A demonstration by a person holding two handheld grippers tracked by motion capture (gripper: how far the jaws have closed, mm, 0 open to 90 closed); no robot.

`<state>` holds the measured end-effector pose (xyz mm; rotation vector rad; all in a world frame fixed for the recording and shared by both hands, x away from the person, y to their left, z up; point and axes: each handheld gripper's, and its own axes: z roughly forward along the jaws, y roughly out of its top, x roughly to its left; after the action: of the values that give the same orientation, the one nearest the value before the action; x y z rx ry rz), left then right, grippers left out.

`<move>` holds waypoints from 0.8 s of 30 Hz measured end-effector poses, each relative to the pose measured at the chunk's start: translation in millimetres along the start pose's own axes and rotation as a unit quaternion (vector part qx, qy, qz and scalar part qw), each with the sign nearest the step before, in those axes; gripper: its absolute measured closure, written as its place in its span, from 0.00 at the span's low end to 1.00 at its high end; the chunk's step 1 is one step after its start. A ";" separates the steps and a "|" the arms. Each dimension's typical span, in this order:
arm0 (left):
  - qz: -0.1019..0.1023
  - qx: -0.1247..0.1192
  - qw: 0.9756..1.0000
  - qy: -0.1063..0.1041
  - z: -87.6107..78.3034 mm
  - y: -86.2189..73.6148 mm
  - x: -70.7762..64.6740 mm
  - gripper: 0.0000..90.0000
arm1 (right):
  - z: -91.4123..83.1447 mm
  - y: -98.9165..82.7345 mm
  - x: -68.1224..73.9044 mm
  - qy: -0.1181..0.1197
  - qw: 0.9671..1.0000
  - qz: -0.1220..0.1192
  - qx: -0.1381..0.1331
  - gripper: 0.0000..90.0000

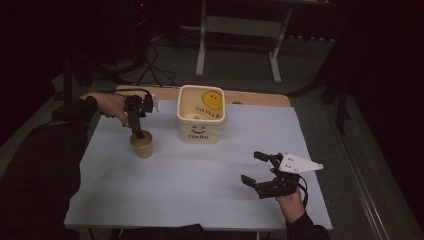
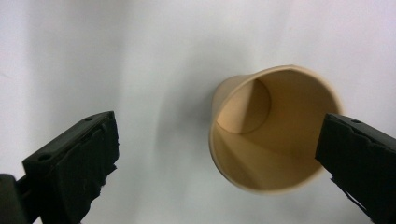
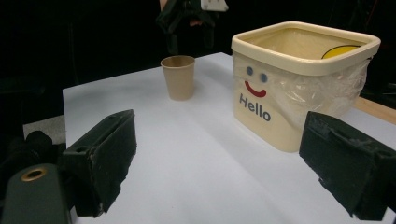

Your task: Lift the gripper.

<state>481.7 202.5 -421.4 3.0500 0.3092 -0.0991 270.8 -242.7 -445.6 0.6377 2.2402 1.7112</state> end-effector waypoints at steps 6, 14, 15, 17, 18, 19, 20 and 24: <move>-0.002 -0.003 1.000 0.008 -30.4 0.8 -8.0 0.00 | -0.7 0.6 0.8 -0.001 1.000 -0.002 -0.002 0.12; 0.000 0.006 1.000 0.022 -69.9 -1.0 -20.6 0.00 | -0.3 0.6 0.5 0.001 1.000 0.001 -0.002 0.12; 0.000 0.006 1.000 0.022 -69.9 -1.0 -20.6 0.00 | -0.1 0.5 0.2 0.001 1.000 0.001 -0.002 0.12; 0.000 0.005 1.000 0.026 -79.6 -1.7 -23.5 0.00 | -0.1 0.4 0.2 0.001 1.000 0.002 -0.002 0.12; -0.001 0.007 1.000 0.028 -86.6 -2.3 -25.4 0.00 | -0.1 0.2 0.2 0.001 1.000 0.002 -0.001 0.12; -0.001 0.011 0.999 0.033 -92.0 -2.5 -27.2 0.00 | -0.1 0.2 0.2 0.001 1.000 0.002 -0.001 0.12; 0.000 0.013 0.999 0.035 -96.2 -2.8 -28.7 0.00 | -0.2 0.2 0.3 0.001 1.000 0.003 -0.001 0.12; -0.002 0.006 0.999 0.044 -121.0 -3.1 -38.6 0.00 | 0.1 0.2 0.3 0.003 1.000 0.004 0.000 0.12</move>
<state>450.2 207.6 -298.4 3.0712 0.3220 0.0329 270.6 -242.5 -445.5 0.6435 2.2443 1.7210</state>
